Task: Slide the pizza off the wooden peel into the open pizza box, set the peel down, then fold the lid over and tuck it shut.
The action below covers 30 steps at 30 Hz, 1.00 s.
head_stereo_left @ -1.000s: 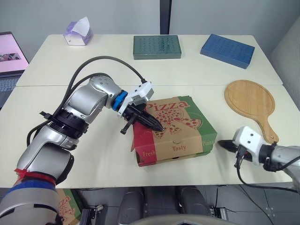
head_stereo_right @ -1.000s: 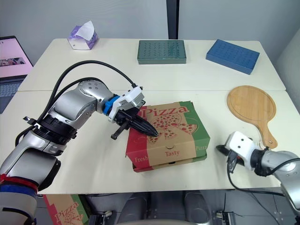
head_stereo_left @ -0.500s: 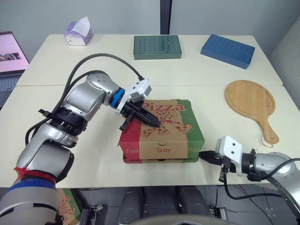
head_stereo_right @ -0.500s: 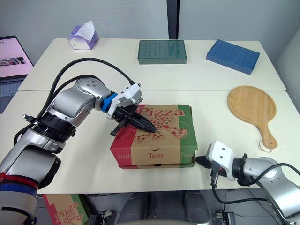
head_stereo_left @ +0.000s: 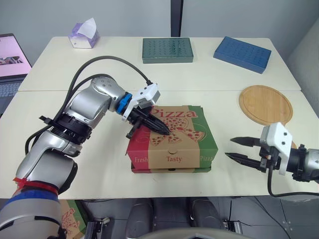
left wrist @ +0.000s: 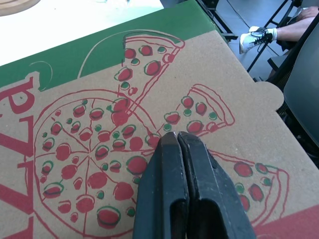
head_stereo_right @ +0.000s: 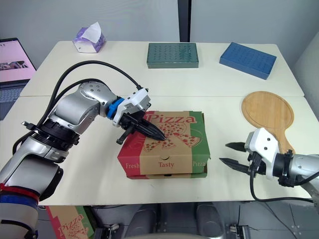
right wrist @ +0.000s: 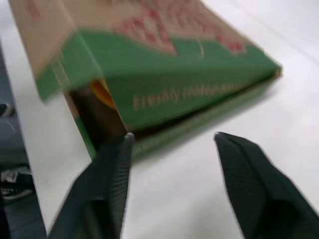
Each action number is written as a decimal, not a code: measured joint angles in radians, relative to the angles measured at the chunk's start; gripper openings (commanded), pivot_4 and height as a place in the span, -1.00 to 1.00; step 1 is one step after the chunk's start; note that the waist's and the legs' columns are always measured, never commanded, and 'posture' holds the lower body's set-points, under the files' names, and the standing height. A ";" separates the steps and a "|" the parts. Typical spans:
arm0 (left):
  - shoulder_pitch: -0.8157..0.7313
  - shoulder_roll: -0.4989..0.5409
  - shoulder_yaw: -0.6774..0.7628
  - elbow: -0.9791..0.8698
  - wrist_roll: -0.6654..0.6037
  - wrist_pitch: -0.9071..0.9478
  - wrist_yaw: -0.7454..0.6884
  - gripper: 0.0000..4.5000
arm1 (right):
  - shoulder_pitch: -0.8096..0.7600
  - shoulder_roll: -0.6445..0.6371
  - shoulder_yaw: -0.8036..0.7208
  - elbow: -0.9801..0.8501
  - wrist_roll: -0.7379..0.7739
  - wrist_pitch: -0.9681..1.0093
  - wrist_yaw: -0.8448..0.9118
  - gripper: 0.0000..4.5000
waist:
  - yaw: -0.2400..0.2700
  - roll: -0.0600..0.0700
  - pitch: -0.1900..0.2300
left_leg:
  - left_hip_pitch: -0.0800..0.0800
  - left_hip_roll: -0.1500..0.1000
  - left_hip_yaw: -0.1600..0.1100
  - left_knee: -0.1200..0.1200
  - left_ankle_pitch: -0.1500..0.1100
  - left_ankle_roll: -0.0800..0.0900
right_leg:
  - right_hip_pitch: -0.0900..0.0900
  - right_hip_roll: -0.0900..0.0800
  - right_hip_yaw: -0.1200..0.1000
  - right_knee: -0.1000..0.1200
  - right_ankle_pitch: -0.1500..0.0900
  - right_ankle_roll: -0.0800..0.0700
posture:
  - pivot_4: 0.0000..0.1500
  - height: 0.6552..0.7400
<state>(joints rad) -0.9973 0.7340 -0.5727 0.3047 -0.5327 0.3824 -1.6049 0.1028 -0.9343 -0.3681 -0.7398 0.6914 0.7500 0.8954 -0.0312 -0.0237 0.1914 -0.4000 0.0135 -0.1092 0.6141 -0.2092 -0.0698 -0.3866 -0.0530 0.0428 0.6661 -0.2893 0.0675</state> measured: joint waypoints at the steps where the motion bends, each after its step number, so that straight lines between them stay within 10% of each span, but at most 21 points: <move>1: 0.000 0.000 -0.001 0.000 0.000 0.000 0.000 -1.00 | -0.017 0.000 -0.009 -0.003 0.039 0.022 -0.010 0.73 | 0.000 0.000 0.000 | 0.000 0.000 0.000 0.000 0.000 0.000 | 0.000 0.000 0.000 0.000 0.000 0.000 | 1.00 1.00; 7: 0.001 0.005 -0.011 -0.001 -0.002 -0.003 0.000 -1.00 | -0.143 -0.005 0.009 -0.078 0.258 0.120 -0.104 0.98 | -0.002 0.000 0.000 | 0.000 0.000 0.000 0.000 0.000 0.000 | 0.000 0.000 0.000 0.000 0.000 0.000 | 1.00 1.00; 30: 0.041 0.029 -0.076 -0.105 -0.008 -0.040 0.000 -1.00 | -0.148 -0.004 0.466 -0.041 -0.317 -0.236 -0.118 0.98 | -0.001 0.000 0.000 | 0.000 0.000 0.000 0.001 0.000 0.000 | -0.001 0.000 0.000 0.001 0.000 0.000 | 1.00 1.00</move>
<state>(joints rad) -0.9558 0.7633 -0.6487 0.1993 -0.5403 0.3420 -1.6051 -0.0456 -0.9379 0.0976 -0.7807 0.3742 0.5141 0.7770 -0.0317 -0.0236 0.1913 -0.4002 0.0135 -0.1093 0.6151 -0.2091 -0.0697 -0.3871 -0.0530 0.0428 0.6667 -0.2894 0.0678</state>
